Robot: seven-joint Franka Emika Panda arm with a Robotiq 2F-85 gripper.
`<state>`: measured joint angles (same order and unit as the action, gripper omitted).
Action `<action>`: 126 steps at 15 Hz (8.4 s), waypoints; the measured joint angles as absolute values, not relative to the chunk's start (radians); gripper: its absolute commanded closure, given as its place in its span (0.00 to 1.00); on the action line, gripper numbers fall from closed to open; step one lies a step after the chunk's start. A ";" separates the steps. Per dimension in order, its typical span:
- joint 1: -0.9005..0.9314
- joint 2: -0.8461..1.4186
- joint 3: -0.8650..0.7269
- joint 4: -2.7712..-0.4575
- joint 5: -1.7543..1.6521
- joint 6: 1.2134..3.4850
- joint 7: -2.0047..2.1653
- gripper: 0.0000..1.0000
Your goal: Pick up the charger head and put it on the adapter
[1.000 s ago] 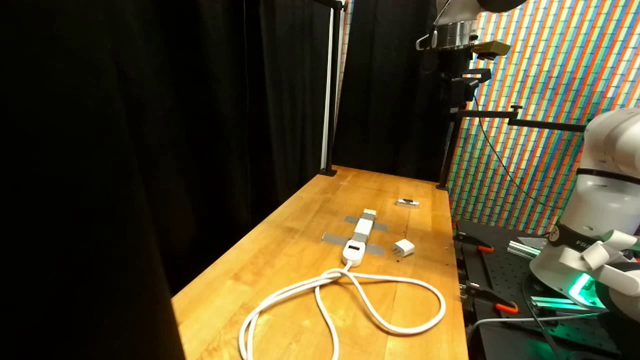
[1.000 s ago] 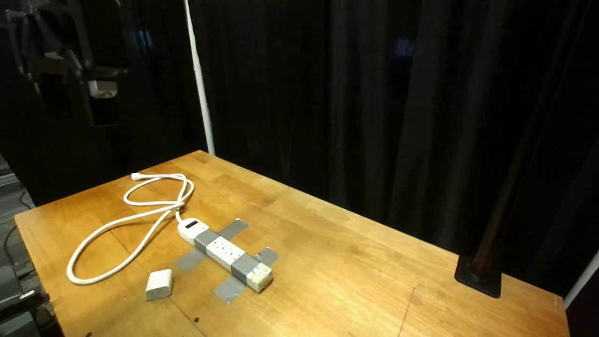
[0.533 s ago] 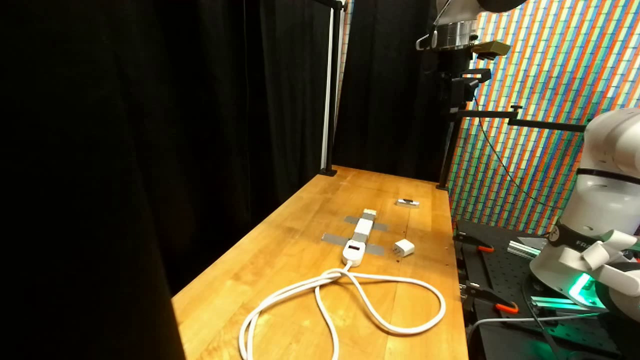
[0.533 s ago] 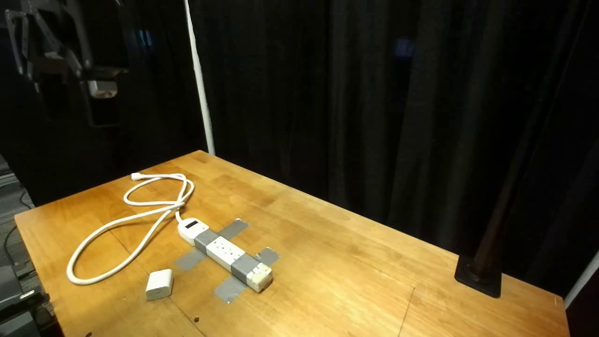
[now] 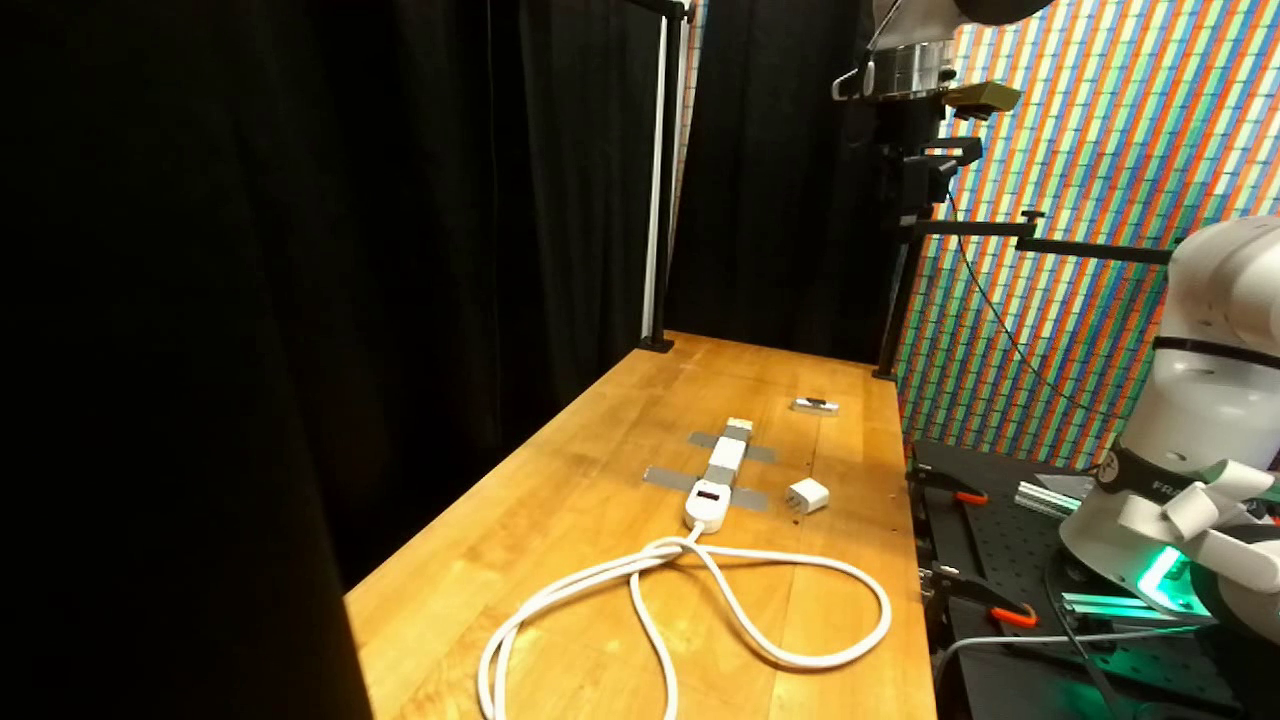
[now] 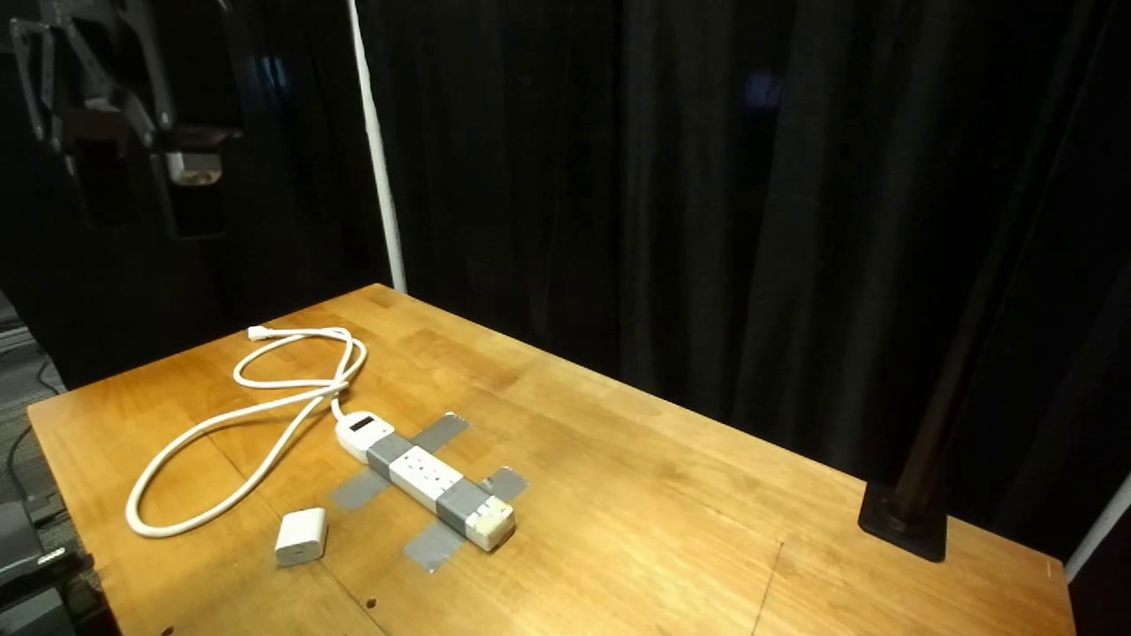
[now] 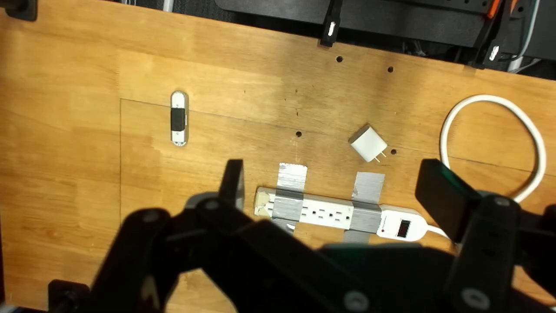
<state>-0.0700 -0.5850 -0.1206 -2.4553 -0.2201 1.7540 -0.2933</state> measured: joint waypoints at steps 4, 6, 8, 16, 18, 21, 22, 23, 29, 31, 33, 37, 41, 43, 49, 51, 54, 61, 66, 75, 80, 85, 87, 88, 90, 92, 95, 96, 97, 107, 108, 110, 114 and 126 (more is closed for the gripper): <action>-0.070 -0.585 -0.121 -2.455 -0.220 1.754 -0.293 0.00; -0.070 -0.585 -0.121 -2.455 -0.220 1.754 -0.293 0.00; -0.070 -0.585 -0.121 -2.455 -0.220 1.754 -0.293 0.00; -0.070 -0.585 -0.121 -2.455 -0.220 1.754 -0.293 0.00; -0.070 -0.585 -0.121 -2.455 -0.220 1.754 -0.293 0.00; -0.070 -0.585 -0.121 -2.455 -0.220 1.754 -0.293 0.00; -0.070 -0.585 -0.121 -2.455 -0.220 1.754 -0.293 0.00; -0.070 -0.585 -0.121 -2.455 -0.220 1.754 -0.293 0.00; -0.070 -0.585 -0.121 -2.455 -0.220 1.754 -0.293 0.00; -0.072 -0.583 -0.120 -2.456 -0.221 1.754 -0.263 0.00; -0.086 -0.567 -0.118 -2.465 -0.226 1.771 -0.161 0.00; -0.119 -0.455 -0.118 -2.491 -0.222 1.857 0.026 0.00; -0.101 -0.298 -0.111 -2.521 -0.212 1.980 0.019 0.00; -0.072 -0.240 -0.100 -2.542 -0.212 2.048 -0.044 0.00; -0.010 -0.160 -0.052 -2.605 -0.213 2.189 -0.244 0.00; -0.001 -0.142 -0.049 -2.632 -0.214 2.258 -0.327 0.00; 0.002 -0.096 -0.048 -2.673 -0.214 2.390 -0.460 0.00; 0.002 0.056 -0.040 -2.704 -0.136 2.662 -0.859 0.00; -0.021 0.178 0.037 -2.689 0.020 2.689 -1.143 0.00; -0.043 0.309 0.052 -2.618 0.019 2.695 -0.984 0.25; -0.069 0.317 0.055 -2.603 0.019 2.695 -0.946 0.58; -0.084 0.313 0.057 -2.599 0.019 2.690 -0.928 0.74; -0.084 0.313 0.058 -2.598 0.018 2.690 -0.904 0.74; -0.083 0.313 0.058 -2.598 0.013 2.689 -0.883 0.74; -0.066 0.312 0.033 -2.590 -0.057 2.674 -0.785 0.74; -0.010 0.302 -0.051 -2.570 -0.205 2.620 -0.623 0.74; 0.032 0.256 -0.104 -2.513 -0.415 2.448 -0.404 0.74; 0.042 0.237 -0.104 -2.489 -0.469 2.379 -0.346 0.74; 0.055 0.220 -0.100 -2.463 -0.519 2.309 -0.295 0.74; 0.050 0.213 -0.003 -2.354 -0.585 2.244 -0.258 0.00; 0.028 0.212 -0.003 -2.369 -0.554 2.304 -0.295 0.00; -0.015 0.212 -0.003 -2.410 -0.479 2.423 -0.385 0.00; -0.091 0.213 -0.001 -2.497 -0.319 2.566 -0.601 0.00; -0.137 0.223 -0.023 -2.672 -0.185 2.765 -0.615 0.11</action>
<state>-0.1368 0.2225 -0.0233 -2.6717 -0.1851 2.7649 -0.6150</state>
